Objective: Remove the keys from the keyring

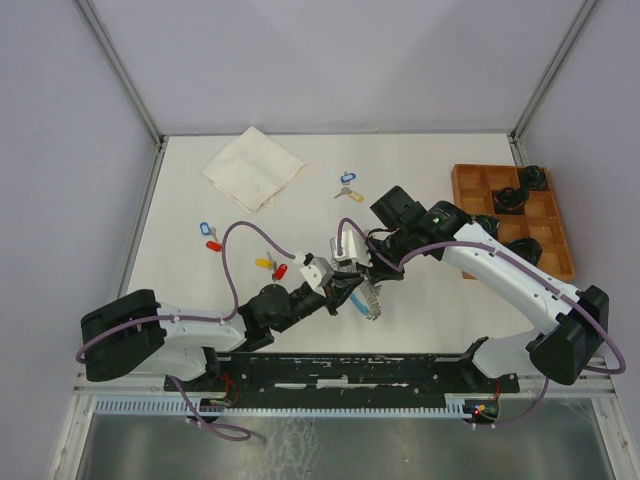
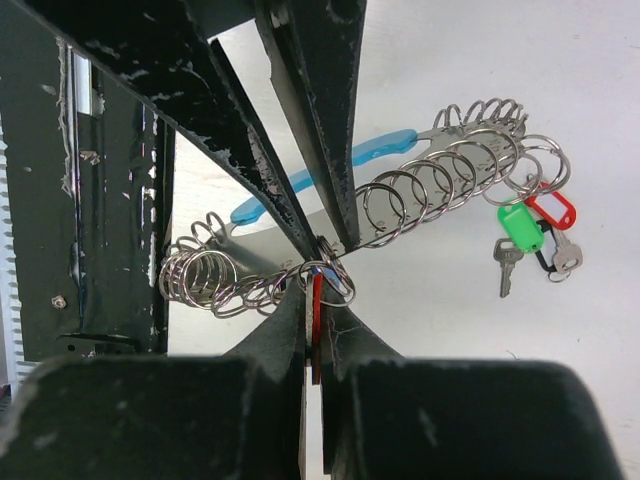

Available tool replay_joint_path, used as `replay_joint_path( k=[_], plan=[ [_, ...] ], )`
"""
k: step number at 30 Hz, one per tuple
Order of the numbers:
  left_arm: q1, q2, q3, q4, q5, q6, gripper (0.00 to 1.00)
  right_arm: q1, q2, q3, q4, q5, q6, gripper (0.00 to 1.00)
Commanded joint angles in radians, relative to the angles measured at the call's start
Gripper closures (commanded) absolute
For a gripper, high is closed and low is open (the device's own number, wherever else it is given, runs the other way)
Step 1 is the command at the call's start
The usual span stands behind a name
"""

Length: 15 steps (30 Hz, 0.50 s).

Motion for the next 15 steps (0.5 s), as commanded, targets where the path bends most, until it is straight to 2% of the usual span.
replay_joint_path(
  k=[1,5,7,15],
  plan=[
    [0.004,0.01,-0.014,0.149,0.011,0.19,0.8,0.0,-0.013,0.042,0.012,-0.053,-0.001,0.99],
    [0.004,0.028,-0.011,0.183,0.035,0.258,0.84,0.001,-0.011,0.045,0.008,-0.056,-0.001,0.99],
    [0.004,0.04,0.0,0.182,0.057,0.289,0.96,0.0,-0.012,0.047,0.005,-0.056,-0.002,0.99],
    [0.004,0.05,-0.018,0.183,0.032,0.364,0.97,0.0,-0.024,0.066,-0.018,-0.017,-0.016,0.99]
  ],
)
